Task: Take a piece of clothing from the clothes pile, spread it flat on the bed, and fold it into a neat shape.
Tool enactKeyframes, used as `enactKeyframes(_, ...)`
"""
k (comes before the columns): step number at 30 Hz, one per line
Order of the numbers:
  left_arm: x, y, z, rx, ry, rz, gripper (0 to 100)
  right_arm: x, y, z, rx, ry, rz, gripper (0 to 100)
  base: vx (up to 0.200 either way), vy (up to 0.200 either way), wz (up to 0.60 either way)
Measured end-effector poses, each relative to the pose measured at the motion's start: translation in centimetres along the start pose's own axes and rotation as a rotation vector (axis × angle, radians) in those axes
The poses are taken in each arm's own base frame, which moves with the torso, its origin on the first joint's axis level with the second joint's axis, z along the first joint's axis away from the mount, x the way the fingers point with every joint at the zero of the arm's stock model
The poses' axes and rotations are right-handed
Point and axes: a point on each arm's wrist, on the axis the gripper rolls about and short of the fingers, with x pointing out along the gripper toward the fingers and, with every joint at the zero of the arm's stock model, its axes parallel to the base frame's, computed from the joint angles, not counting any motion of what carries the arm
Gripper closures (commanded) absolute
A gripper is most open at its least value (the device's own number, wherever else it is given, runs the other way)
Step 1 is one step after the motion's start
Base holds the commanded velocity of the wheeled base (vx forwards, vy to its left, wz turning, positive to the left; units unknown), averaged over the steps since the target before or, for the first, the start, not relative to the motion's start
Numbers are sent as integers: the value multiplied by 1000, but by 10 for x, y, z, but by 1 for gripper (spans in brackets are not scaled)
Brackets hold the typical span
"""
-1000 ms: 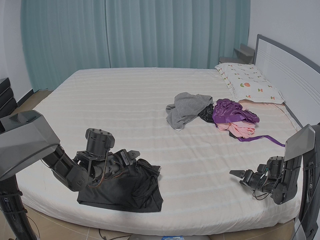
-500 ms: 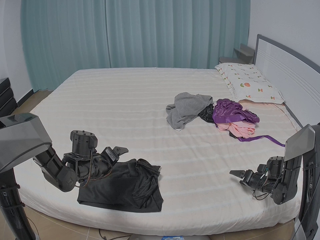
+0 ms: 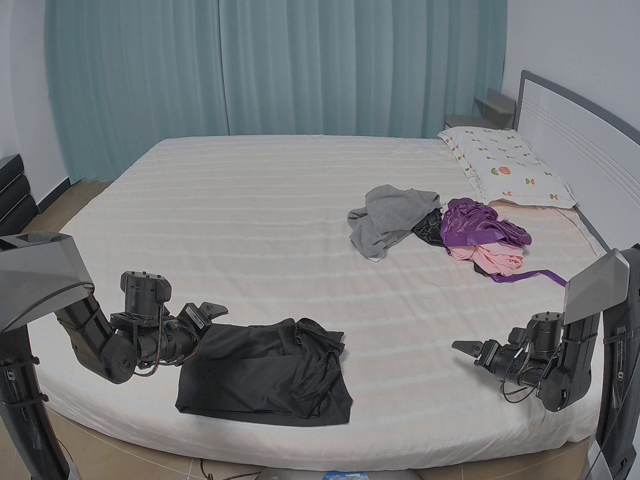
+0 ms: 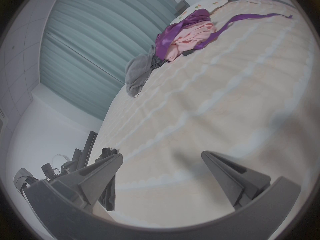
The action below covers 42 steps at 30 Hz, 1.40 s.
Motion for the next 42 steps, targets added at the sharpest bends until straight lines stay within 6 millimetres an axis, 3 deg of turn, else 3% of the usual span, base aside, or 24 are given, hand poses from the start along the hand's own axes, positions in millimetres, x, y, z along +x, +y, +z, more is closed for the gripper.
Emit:
enactKeyframes(10, 1, 4, 1, -9, 33, -10, 0, 3, 38, -20, -84, 13, -2, 0, 0, 200, 0)
enactKeyframes(19, 6, 9, -3, -10, 67, -2, 0, 12, 75, -55, -175, 122, -70, 0, 0, 200, 0)
enactKeyframes(33, 11, 13, -8, -4, 85, 16, 0, 28, 103, -61, -361, 197, -223, 0, 0, 0, 0)
enactKeyframes(42, 12, 14, -9, -3, 87, 18, 0, 27, 101, -60, -473, 281, -316, 0, 0, 0, 0)
